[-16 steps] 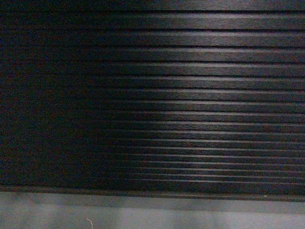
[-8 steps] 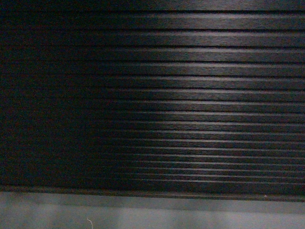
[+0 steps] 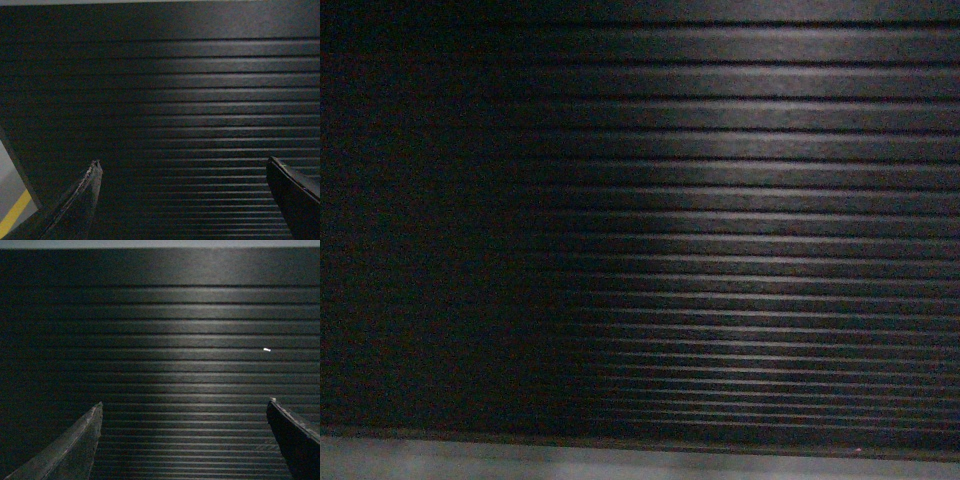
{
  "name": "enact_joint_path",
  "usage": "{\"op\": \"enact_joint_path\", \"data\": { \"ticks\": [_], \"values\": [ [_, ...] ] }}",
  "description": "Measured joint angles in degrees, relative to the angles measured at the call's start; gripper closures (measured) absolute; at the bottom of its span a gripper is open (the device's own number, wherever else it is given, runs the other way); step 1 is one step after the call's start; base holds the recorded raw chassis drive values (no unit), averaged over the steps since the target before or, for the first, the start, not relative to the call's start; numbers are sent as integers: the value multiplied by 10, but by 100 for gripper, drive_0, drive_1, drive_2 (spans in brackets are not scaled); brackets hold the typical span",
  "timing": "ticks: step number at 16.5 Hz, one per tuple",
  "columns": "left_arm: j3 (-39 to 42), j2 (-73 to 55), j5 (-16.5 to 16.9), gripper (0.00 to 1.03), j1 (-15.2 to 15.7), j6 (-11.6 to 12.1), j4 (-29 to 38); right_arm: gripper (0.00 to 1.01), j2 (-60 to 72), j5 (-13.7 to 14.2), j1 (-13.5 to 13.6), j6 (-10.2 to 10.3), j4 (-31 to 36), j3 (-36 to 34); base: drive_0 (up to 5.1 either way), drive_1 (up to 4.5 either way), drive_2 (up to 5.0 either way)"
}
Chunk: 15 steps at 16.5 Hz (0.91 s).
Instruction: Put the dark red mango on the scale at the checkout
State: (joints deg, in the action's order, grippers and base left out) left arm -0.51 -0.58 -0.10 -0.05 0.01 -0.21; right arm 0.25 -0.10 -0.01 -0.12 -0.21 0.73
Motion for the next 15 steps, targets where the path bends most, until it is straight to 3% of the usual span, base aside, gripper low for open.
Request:
{"op": "enact_joint_path", "data": {
  "ticks": [15],
  "values": [
    [0, 0, 0, 5, 0, 0, 0, 3, 0, 1, 0, 0, 0, 0, 0, 0, 0]
  ]
}}
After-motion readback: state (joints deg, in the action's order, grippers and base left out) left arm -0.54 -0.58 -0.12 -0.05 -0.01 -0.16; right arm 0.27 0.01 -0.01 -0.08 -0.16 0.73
